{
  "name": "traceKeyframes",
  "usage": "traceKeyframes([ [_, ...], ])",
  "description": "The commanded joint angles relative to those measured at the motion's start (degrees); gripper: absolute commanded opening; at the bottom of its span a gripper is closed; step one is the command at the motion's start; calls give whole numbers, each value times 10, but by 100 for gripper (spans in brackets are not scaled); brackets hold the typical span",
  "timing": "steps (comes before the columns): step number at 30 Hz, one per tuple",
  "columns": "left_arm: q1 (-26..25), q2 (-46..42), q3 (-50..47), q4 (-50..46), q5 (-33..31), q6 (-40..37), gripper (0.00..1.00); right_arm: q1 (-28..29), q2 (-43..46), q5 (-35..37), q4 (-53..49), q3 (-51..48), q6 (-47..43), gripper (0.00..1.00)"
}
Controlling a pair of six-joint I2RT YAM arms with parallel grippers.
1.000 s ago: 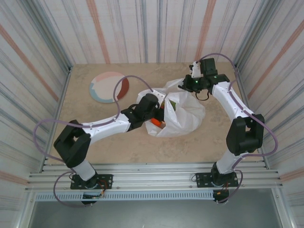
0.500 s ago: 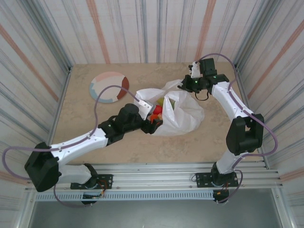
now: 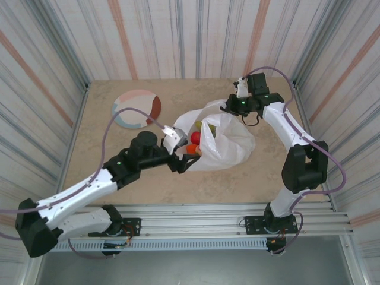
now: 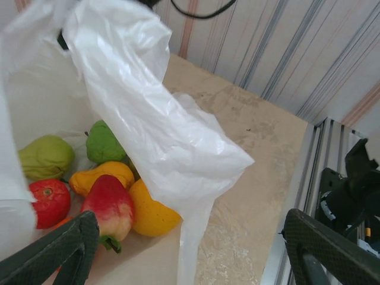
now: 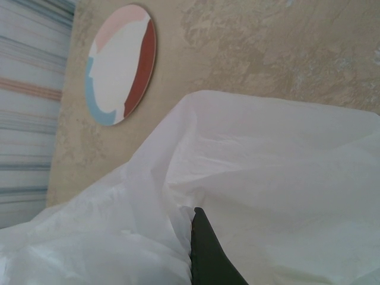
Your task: Place the fruits into the plastic bag
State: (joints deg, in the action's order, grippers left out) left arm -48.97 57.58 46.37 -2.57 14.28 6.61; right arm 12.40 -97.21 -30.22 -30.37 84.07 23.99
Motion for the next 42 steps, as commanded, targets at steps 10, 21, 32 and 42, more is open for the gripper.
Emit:
traceKeyframes([
  [10, 114, -36, 59, -151, -123, 50, 90, 6, -6, -8, 10, -6, 14, 0],
  [21, 114, 141, 126, -79, -103, 44, 80, 10, -7, -9, 10, -8, 16, 2],
  [32, 119, 152, 114, -40, -75, 58, 4, 3, 31, 47, -21, 9, -6, 35],
  [42, 146, 124, 80, -15, -30, 95, 0, 13, 192, 165, -31, -21, -49, 80],
])
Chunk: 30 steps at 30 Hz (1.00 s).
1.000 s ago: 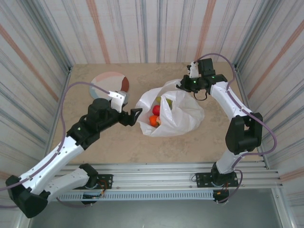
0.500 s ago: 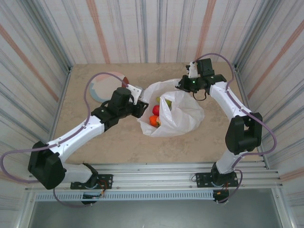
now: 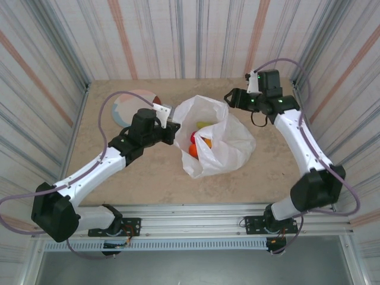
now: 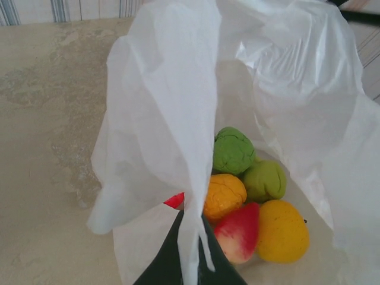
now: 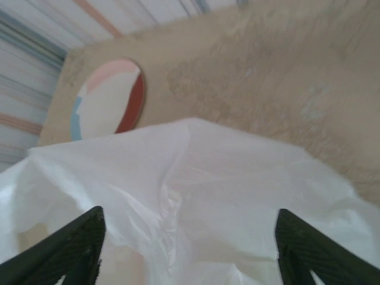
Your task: Place the fruits into the plastic bag
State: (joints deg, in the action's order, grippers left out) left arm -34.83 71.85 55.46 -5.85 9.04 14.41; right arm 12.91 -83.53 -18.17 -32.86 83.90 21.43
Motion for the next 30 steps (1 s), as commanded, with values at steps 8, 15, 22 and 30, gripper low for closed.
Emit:
traceKeyframes([
  [8, 9, -22, -12, 17, 34, 20, 0, 148, 220, 105, -5, -139, -93, 84],
  [15, 14, -23, -12, 10, 39, 17, 0, 326, 255, 172, -57, -165, -173, 81],
  [22, 16, -15, -8, 11, 41, 22, 0, 460, 221, 254, -89, -183, -159, 74],
  [30, 16, -10, -5, 10, 42, 20, 0, 461, 205, 246, -75, -225, -131, 67],
])
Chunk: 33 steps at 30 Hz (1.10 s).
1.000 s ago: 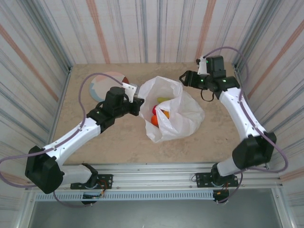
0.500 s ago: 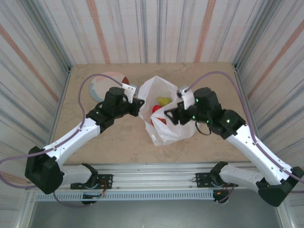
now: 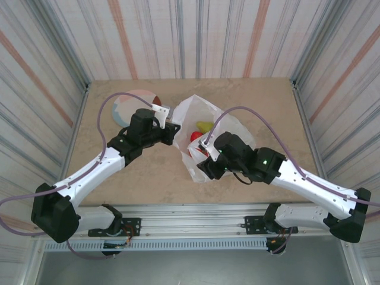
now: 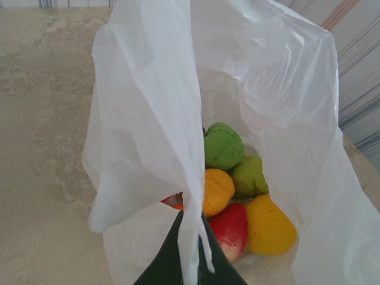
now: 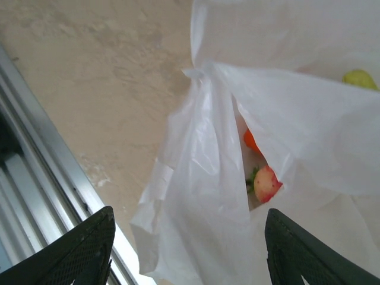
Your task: Place the fruits into the plastic bag
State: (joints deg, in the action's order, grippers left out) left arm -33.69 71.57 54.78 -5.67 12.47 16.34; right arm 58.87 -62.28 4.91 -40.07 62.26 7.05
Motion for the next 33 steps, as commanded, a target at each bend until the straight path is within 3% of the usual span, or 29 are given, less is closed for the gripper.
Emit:
traceKeyframes([
  [1, 5, -6, 2, 8, 7, 1, 0, 2, -13, 12, 1, -11, 13, 66],
  [10, 5, -2, 5, 8, 8, -1, 0, -23, -74, -6, 47, -20, 15, 62],
  [16, 6, -2, 11, 8, 8, -3, 0, -41, -91, -39, 75, -19, 15, 26],
  [20, 6, -1, 22, 8, 9, -3, 0, -55, -58, -44, 79, -17, 18, 1],
  [25, 17, 3, 66, -2, 5, -8, 0, -107, 24, -37, 100, 1, 30, 0],
  [33, 81, 27, 172, -10, 40, 1, 0, -179, 118, -3, 166, 58, 35, 0],
])
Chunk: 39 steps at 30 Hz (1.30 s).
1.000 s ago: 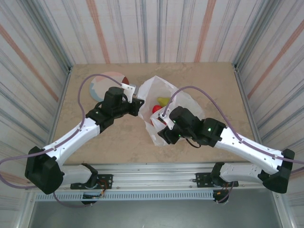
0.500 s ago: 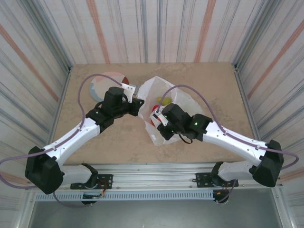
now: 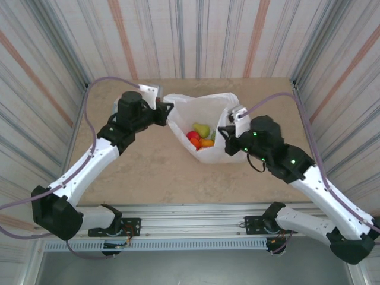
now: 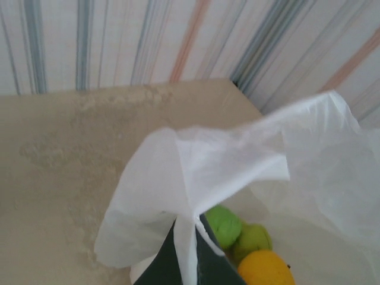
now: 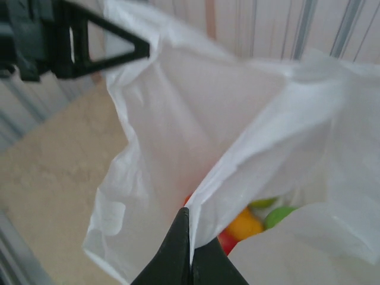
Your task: Place the fruits into the plastic bag
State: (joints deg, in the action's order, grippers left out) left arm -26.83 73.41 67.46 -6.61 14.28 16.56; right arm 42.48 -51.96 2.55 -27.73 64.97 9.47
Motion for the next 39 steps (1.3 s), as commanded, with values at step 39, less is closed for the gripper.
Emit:
traceKeyframes([
  [39, 23, 336, 421, -92, 51, -98, 19, -105, -82, -26, 138, -21, 123, 6],
])
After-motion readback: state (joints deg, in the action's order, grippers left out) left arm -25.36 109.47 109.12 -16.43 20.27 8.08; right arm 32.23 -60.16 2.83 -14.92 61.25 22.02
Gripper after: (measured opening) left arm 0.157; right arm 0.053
